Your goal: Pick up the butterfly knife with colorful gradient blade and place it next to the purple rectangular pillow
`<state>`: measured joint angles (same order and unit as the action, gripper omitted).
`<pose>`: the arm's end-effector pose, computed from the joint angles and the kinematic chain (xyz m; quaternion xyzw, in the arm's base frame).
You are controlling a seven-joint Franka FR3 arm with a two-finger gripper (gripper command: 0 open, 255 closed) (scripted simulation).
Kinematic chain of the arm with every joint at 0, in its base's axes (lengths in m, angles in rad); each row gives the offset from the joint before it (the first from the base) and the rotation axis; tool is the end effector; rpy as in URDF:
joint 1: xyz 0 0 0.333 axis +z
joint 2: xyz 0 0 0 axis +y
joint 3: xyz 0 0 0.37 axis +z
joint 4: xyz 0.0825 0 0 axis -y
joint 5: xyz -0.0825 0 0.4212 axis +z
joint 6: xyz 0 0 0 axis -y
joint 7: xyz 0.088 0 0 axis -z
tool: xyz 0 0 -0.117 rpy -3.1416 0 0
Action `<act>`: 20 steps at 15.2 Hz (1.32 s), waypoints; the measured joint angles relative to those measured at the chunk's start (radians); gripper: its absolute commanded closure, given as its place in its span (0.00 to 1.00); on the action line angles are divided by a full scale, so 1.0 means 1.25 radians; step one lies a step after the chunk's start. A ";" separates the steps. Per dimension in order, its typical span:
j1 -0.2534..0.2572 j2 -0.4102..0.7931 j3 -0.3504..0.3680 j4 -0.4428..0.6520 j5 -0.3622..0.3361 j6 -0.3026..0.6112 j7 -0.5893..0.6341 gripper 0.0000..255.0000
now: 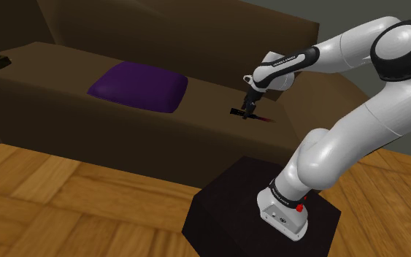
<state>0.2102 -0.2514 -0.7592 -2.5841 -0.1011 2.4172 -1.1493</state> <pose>0.3852 -0.2303 0.3413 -0.9398 -0.3376 -0.0468 0.0259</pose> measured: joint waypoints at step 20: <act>-0.021 -0.055 0.028 0.028 -0.034 -0.075 0.032 1.00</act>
<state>0.1845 -0.3198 -0.7248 -2.5492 -0.1436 2.3234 -1.1093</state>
